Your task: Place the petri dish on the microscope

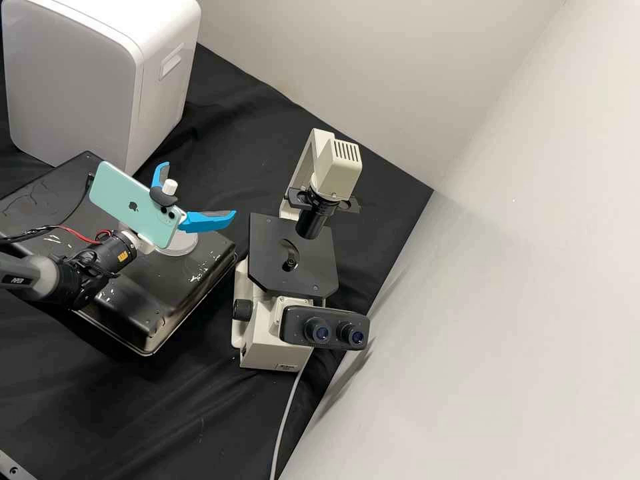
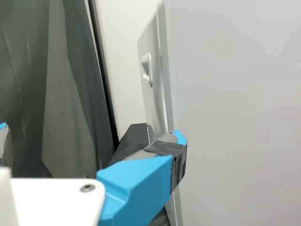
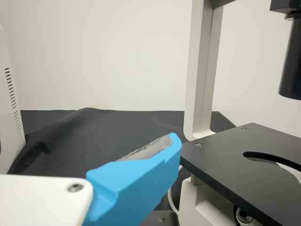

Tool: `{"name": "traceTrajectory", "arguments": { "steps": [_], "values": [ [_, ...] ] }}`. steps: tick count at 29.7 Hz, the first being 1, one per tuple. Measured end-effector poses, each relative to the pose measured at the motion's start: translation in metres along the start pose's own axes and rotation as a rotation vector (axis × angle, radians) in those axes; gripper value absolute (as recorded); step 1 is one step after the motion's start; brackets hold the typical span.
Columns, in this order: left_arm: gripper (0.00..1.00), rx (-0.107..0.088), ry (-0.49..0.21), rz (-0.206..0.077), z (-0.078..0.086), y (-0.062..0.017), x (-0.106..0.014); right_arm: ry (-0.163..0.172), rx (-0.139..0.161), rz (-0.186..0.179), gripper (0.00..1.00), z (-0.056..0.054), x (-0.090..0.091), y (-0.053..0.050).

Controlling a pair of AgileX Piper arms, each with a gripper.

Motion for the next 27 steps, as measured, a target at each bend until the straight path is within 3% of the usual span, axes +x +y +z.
{"name": "traceTrajectory", "arguments": {
  "steps": [14,18,21,27],
  "values": [
    [1.0,0.0,-0.002,-0.006,0.001,-0.0014,-0.003,0.0,0.0,0.0,1.0,0.0,0.0,0.0],
    [1.0,-0.005,-0.021,-0.023,0.007,-0.0043,-0.016,0.0,0.0,0.0,1.0,0.0,0.0,0.0],
    [1.0,0.001,-0.048,-0.036,0.014,-0.0067,-0.028,0.0,0.0,0.0,1.0,0.0,0.0,0.0],
    [1.0,-0.004,-0.12,-0.022,0.03,-0.0093,-0.053,0.0,0.0,0.0,1.0,0.0,0.0,0.0]
  ]
}}
